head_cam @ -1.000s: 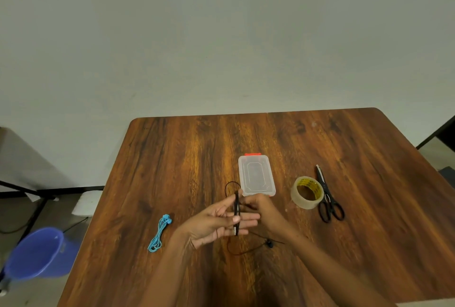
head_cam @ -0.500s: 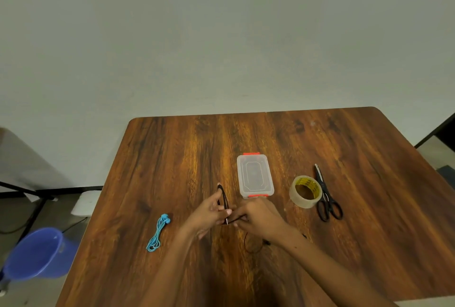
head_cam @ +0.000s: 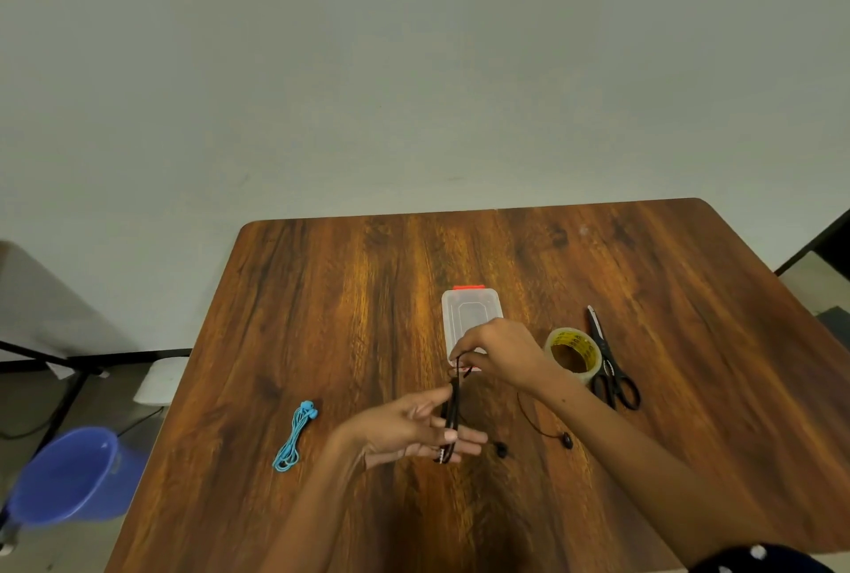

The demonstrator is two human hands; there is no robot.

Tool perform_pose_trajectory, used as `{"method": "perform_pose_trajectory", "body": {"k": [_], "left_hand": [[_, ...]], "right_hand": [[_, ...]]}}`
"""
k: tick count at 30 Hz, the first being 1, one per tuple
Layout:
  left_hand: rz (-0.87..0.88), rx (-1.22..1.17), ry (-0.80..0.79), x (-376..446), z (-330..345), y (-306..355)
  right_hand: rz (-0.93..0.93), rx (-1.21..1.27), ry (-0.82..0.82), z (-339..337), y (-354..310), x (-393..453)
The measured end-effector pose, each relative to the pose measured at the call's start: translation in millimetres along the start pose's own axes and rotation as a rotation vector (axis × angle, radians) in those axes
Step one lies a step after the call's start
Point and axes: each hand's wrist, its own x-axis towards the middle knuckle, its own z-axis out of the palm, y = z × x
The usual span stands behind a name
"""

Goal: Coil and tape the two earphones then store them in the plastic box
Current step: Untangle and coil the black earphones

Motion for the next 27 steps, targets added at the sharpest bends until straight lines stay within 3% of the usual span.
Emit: {"method": "perform_pose_trajectory", "body": {"k": [3,8,14,22,27], "left_hand": [[0.015,-0.073,-0.046,-1,-1,-1],[0.134,-0.19,-0.065,-5,-5,-1],[0.266,-0.429,0.169,4,-16,-2],[0.337,-0.429,0.499,7,-34,-2],[0.302,-0.263,0.611,9,-32,-1]], "right_hand": [[0.062,0.116,0.004,14,0,-2],[0.156,0.547,-0.023,30,-11,-7],[0.368,0.935,-0.079,63,-32,-16],[0.179,0.482,-0.067,66,-46,-25],[0.044,0.127,-0.066,58,-51,-28]]}}
